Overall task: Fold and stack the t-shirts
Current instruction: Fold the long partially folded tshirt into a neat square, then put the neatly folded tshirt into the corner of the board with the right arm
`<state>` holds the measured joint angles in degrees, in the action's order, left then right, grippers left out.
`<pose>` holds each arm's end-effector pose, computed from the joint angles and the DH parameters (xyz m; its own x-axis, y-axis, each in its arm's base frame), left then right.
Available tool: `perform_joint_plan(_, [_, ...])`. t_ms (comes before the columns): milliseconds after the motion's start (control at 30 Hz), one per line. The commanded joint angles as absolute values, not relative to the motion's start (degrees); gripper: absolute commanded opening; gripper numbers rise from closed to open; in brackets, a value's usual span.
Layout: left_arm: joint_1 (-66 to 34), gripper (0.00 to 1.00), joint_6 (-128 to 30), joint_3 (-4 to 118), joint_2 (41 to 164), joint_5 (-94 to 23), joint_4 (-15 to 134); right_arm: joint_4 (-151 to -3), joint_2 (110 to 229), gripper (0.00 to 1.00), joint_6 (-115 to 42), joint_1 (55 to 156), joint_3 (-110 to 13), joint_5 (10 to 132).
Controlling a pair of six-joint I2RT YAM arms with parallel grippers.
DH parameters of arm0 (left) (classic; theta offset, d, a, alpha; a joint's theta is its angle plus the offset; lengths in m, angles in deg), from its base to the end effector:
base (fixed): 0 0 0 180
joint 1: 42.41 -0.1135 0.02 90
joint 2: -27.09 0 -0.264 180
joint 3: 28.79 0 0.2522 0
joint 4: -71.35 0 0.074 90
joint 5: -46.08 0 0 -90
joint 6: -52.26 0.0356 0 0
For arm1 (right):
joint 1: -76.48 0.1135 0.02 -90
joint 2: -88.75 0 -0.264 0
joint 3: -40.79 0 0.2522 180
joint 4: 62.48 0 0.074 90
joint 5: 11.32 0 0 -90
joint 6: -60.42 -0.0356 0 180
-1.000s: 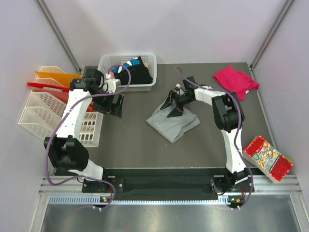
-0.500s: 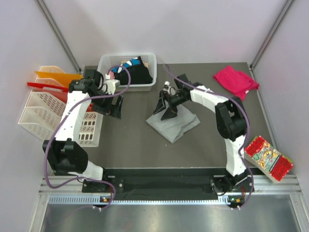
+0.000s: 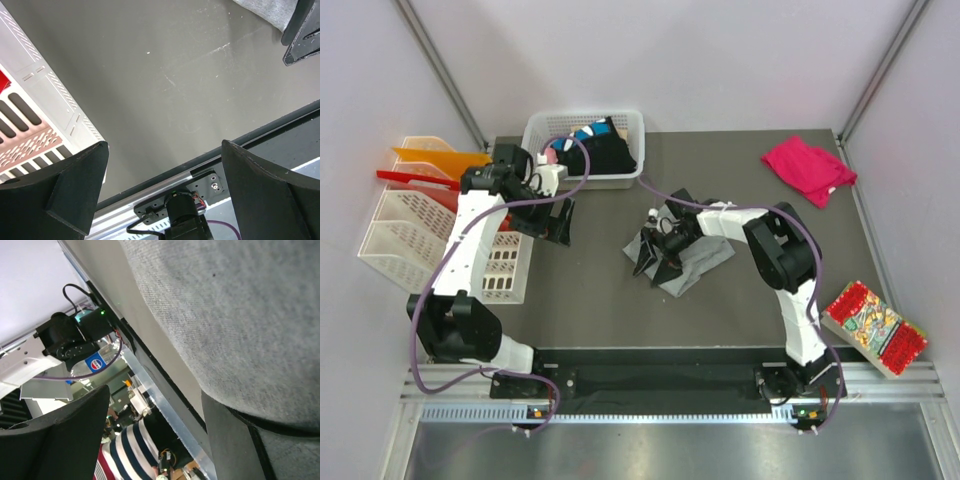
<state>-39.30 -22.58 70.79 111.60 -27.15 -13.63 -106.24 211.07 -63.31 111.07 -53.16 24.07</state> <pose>0.2744 -0.0252 0.3404 -0.8657 0.2978 -0.4024 0.3909 0.9043 -0.1717 0.3228 0.2578 0.1267 -0.9485 -0.2635 0.1756 -0.0096 0.5784 0.8157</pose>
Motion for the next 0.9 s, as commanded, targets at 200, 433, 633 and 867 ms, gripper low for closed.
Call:
perform_joint_plan(200, [-39.2,0.99,-21.7,71.1,108.2,-27.8,-14.5,-114.2,208.4,0.74,-56.6,109.7,-62.0,24.8])
perform_joint_plan(433, [-39.2,0.99,-21.8,72.2,108.1,-26.6,-15.4,-115.3,204.2,0.75,-56.1,95.1,-64.2,29.9])
perform_joint_plan(633, [-39.1,0.99,-21.1,72.4,109.0,-25.1,-16.5,-117.5,205.6,0.75,-50.2,87.0,-64.2,40.6])
perform_joint_plan(867, [-29.7,0.99,-23.1,73.6,114.5,-27.9,-13.3,-115.0,211.6,0.75,-48.5,84.6,-66.4,40.8])
